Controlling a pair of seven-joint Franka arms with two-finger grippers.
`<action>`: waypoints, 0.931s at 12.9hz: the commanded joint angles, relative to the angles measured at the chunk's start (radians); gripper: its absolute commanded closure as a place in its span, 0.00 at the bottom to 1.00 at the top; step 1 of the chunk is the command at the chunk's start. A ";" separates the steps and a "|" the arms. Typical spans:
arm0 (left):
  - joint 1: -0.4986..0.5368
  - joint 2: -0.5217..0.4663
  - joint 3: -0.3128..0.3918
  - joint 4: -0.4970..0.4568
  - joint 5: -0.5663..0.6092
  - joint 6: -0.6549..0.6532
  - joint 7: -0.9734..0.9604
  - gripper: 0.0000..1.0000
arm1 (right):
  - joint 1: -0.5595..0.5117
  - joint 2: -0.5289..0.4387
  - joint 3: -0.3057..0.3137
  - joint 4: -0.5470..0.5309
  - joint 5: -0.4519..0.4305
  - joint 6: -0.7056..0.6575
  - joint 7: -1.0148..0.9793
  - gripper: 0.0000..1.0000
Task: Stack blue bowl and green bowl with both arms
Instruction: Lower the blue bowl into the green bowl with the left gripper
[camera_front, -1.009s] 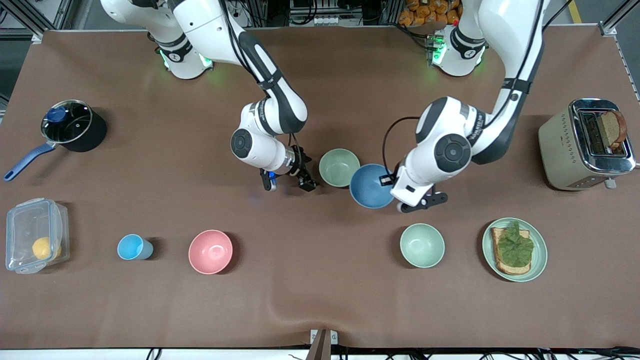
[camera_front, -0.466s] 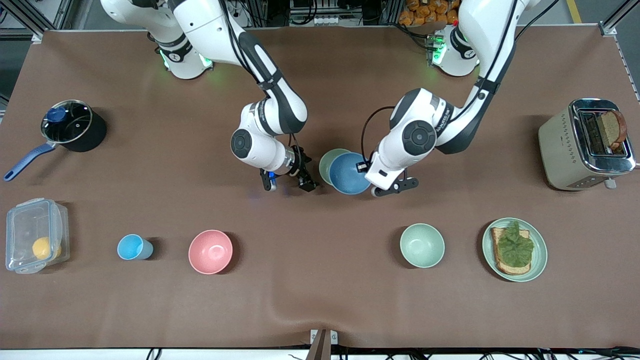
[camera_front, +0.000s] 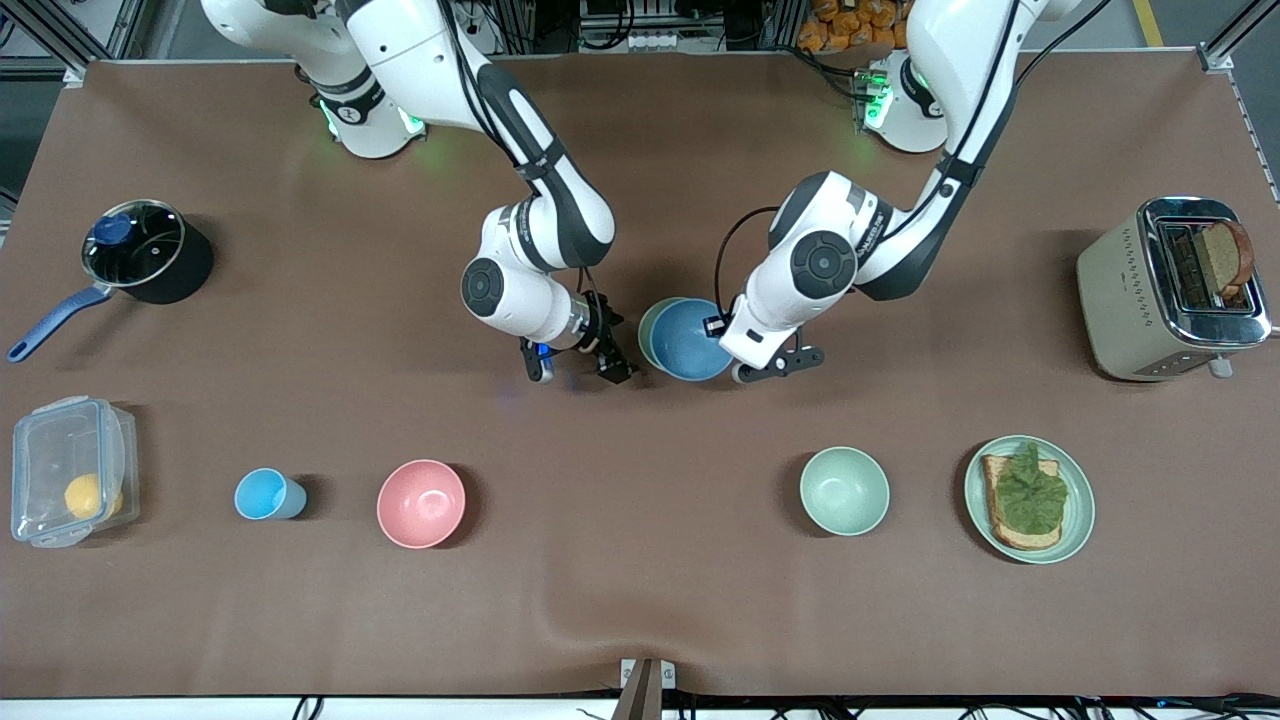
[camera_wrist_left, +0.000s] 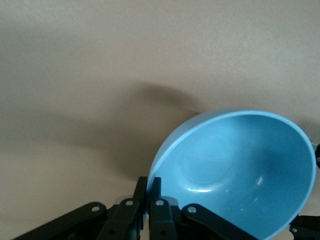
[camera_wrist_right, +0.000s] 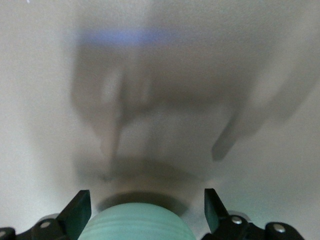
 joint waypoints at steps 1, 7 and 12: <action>-0.007 -0.019 -0.012 -0.027 -0.025 0.033 -0.030 1.00 | -0.017 0.005 0.014 0.012 0.024 -0.001 -0.021 0.00; -0.015 -0.004 -0.012 -0.069 -0.025 0.099 -0.033 1.00 | -0.017 0.005 0.014 0.012 0.024 -0.001 -0.021 0.00; -0.030 0.010 -0.014 -0.092 -0.033 0.150 -0.035 1.00 | -0.017 0.004 0.014 0.012 0.024 -0.001 -0.019 0.00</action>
